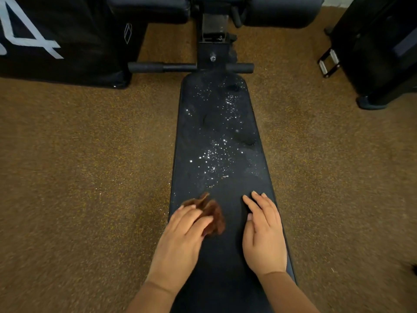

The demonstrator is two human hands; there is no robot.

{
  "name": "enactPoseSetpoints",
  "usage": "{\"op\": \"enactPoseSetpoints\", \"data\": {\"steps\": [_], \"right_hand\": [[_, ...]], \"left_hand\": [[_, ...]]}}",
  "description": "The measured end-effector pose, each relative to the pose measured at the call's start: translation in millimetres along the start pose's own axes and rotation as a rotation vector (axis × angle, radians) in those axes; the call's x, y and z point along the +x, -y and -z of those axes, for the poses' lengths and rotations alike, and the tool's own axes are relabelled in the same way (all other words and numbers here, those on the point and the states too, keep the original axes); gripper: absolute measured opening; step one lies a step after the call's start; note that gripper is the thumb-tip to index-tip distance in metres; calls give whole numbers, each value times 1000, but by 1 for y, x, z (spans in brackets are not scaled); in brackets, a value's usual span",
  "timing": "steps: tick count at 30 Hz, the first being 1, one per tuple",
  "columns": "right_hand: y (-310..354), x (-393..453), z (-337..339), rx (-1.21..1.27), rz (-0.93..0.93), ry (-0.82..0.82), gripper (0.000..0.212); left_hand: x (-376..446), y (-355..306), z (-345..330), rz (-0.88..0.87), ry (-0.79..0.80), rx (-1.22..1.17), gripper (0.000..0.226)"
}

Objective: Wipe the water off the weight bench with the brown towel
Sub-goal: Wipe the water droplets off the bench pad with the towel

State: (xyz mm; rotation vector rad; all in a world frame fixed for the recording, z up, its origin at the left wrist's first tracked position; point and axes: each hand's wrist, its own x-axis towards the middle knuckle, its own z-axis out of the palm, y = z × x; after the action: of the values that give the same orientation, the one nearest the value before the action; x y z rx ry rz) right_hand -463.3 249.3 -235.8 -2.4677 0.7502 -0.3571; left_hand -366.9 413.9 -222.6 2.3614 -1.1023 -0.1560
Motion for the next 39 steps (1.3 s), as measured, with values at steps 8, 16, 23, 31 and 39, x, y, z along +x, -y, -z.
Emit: {"op": "enactPoseSetpoints", "data": {"steps": [8, 16, 23, 31, 39], "right_hand": [[3, 2, 1, -11, -6, 7, 44], [4, 2, 0, -32, -2, 13, 43], [3, 3, -1, -26, -9, 5, 44], [6, 4, 2, -35, -3, 15, 44], [5, 4, 1, -41, -29, 29, 45]], "left_hand": [[56, 18, 0, 195, -155, -45, 35], [-5, -5, 0, 354, -250, -182, 54], [78, 22, 0, 415, -276, -166, 45], [32, 7, 4, 309, -209, -152, 56], [127, 16, -5, 456, -306, -155, 40]]}}
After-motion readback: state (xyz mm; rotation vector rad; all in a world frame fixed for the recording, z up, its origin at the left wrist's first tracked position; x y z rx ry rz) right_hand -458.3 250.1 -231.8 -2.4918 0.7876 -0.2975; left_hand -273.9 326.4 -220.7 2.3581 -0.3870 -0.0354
